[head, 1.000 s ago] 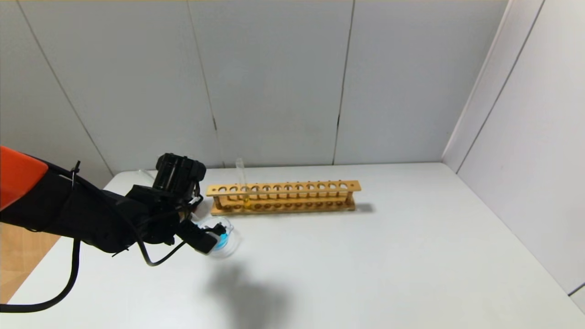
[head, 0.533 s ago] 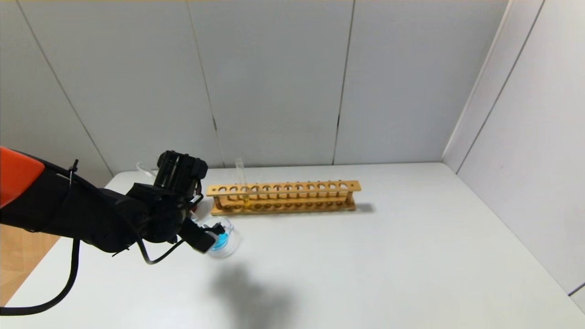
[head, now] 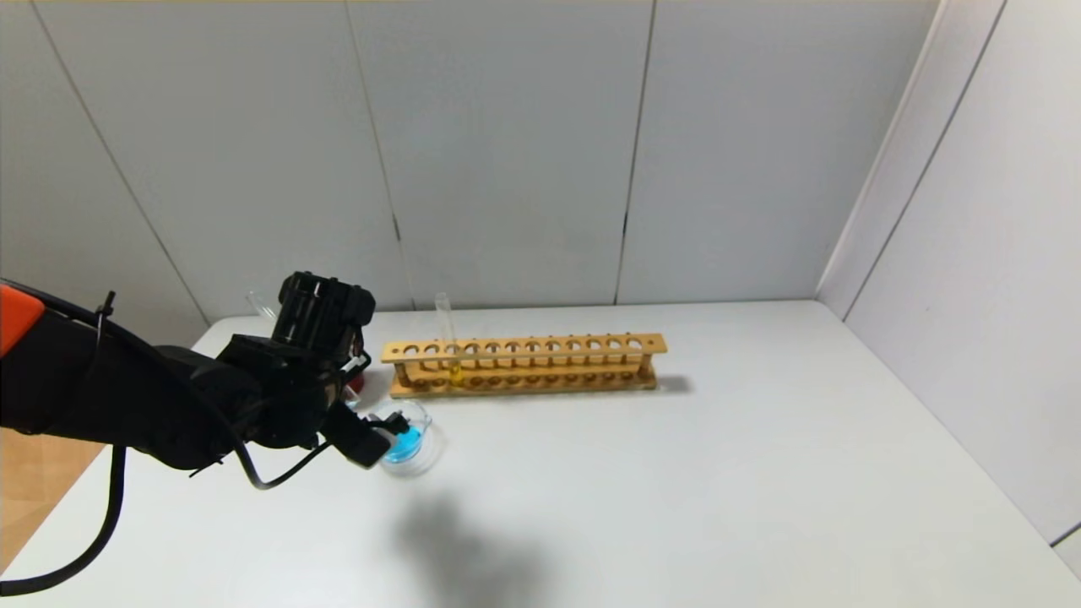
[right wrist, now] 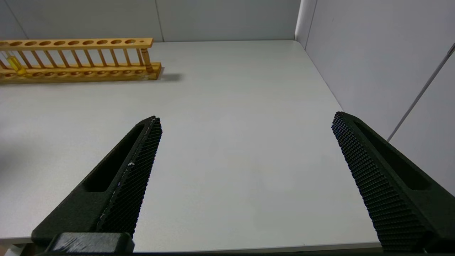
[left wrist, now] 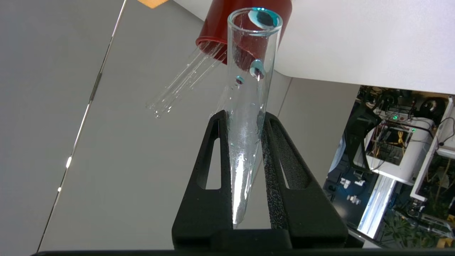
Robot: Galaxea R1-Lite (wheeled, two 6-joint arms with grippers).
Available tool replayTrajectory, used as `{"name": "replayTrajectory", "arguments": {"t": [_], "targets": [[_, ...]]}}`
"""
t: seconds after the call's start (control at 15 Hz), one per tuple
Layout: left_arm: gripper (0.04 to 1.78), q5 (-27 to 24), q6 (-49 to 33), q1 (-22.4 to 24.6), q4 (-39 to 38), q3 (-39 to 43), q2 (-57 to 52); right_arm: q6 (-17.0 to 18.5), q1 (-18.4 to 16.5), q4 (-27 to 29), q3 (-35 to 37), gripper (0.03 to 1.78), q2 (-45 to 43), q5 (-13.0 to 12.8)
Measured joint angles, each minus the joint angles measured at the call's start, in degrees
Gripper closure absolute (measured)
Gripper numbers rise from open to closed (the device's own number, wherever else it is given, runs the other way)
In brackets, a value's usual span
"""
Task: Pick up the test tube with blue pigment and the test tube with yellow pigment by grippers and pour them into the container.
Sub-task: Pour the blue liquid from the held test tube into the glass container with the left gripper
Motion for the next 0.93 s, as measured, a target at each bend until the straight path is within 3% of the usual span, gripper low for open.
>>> {"name": "replayTrajectory", "arguments": {"t": [0.93], "targets": [[1.5,3.67,1.35,-2.54,-0.5,0.0,-0.93,0.0,0.0,0.0,0.0,0.06,0.0,0.02]]}}
